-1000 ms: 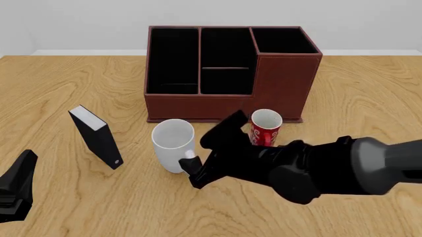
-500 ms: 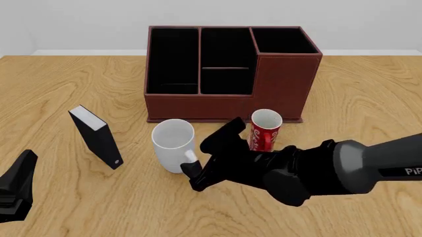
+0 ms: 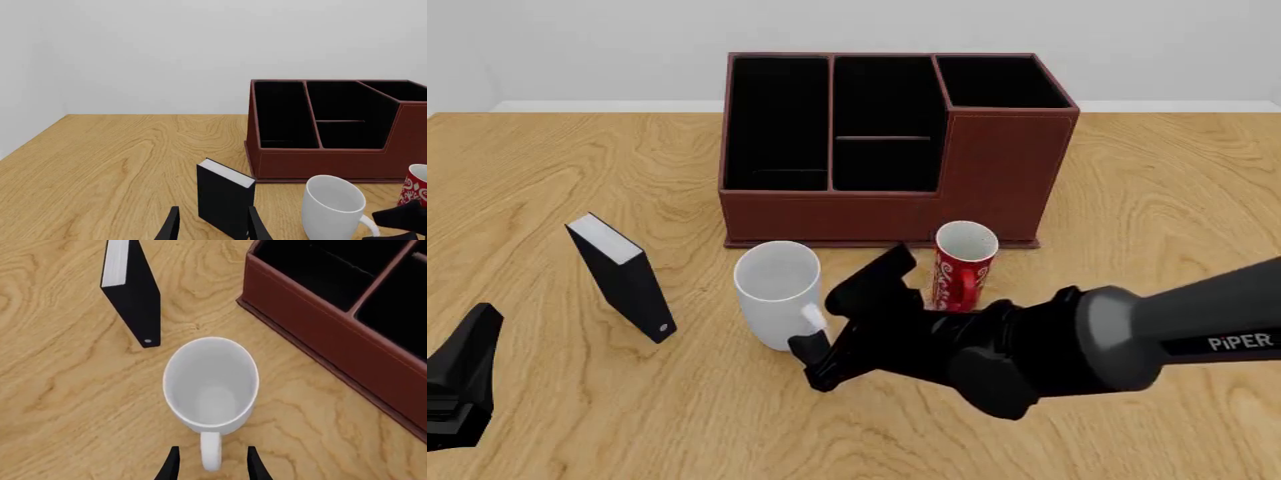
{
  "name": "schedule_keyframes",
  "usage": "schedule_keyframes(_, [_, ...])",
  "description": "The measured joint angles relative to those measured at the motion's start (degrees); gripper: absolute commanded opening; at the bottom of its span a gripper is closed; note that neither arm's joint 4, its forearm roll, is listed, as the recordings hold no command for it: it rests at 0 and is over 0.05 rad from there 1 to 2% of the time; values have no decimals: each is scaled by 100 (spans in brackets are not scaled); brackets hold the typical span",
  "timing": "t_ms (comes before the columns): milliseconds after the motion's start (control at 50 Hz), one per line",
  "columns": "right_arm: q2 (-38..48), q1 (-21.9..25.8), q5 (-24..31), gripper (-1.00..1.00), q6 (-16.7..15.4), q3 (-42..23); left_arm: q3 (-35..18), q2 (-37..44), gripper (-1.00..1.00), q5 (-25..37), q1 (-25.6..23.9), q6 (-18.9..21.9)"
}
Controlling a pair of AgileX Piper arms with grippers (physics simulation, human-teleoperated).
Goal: Pick up the white mug and place it to the right of the caddy.
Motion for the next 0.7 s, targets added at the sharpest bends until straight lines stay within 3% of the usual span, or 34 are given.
schedule_keyframes(420, [272,-1,-83,100,77,-98,0,0,100,0,0,0])
schedule_keyframes(440, [282,0,-85,-100,79,-102,0,0,100,0,0,0])
schedule_keyframes(700, [297,4,-95,-100,-46,-112,0,0,100,0,0,0])
